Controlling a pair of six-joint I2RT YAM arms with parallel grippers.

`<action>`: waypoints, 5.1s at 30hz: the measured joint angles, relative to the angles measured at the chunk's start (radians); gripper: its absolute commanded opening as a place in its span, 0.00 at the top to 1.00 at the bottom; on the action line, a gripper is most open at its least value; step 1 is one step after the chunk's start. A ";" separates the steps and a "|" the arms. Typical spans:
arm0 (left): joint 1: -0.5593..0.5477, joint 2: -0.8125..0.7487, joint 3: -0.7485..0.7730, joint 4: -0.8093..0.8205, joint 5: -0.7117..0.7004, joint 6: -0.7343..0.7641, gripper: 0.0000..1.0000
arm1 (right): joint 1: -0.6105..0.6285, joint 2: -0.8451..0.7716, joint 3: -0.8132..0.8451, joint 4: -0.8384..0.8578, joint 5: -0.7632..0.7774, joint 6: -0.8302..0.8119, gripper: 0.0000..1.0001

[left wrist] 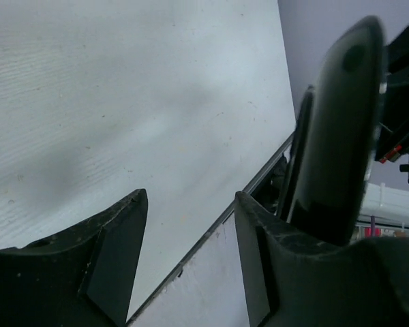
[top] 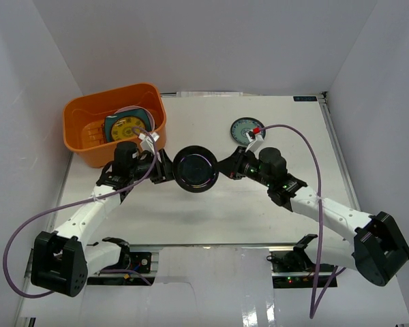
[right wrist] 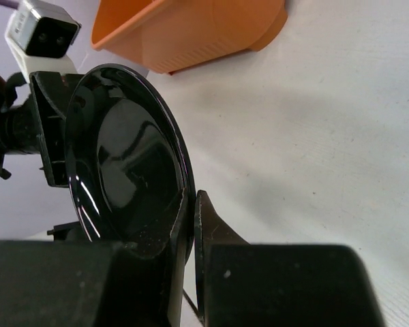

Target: Place the plates into the plastic bin on the countertop

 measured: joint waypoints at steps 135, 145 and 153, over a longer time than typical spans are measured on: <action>-0.165 0.416 0.568 -0.135 -0.284 0.069 1.00 | -0.366 -0.510 -0.320 -0.124 -0.220 -0.077 0.10; 0.421 0.443 0.704 -0.146 -0.498 -0.015 0.90 | -0.365 -0.735 -0.500 -0.273 -0.253 -0.129 0.10; 0.527 0.682 0.738 -0.217 -0.542 -0.030 0.11 | -0.364 -0.786 -0.512 -0.328 -0.259 -0.160 0.10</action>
